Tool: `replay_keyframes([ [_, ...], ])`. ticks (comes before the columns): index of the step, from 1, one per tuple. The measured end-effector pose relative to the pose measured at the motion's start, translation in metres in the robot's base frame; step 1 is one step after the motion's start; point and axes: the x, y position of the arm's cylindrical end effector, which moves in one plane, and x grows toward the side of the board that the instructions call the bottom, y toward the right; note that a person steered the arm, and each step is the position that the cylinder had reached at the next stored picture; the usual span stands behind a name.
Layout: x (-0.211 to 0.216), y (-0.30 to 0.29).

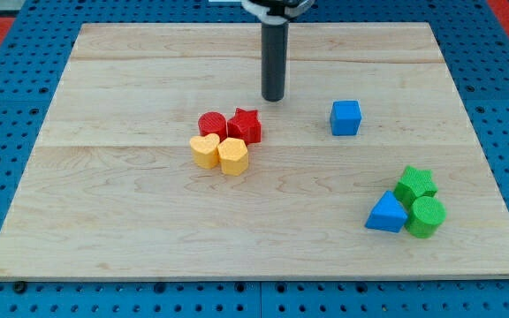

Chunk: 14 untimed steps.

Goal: Move the blue cube to the green star

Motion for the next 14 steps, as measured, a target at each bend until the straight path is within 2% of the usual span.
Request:
replay_keyframes([
  [2, 0.005, 0.071],
  [5, 0.082, 0.102],
  [8, 0.12, 0.103],
  [12, 0.129, 0.09],
  [14, 0.15, 0.088],
])
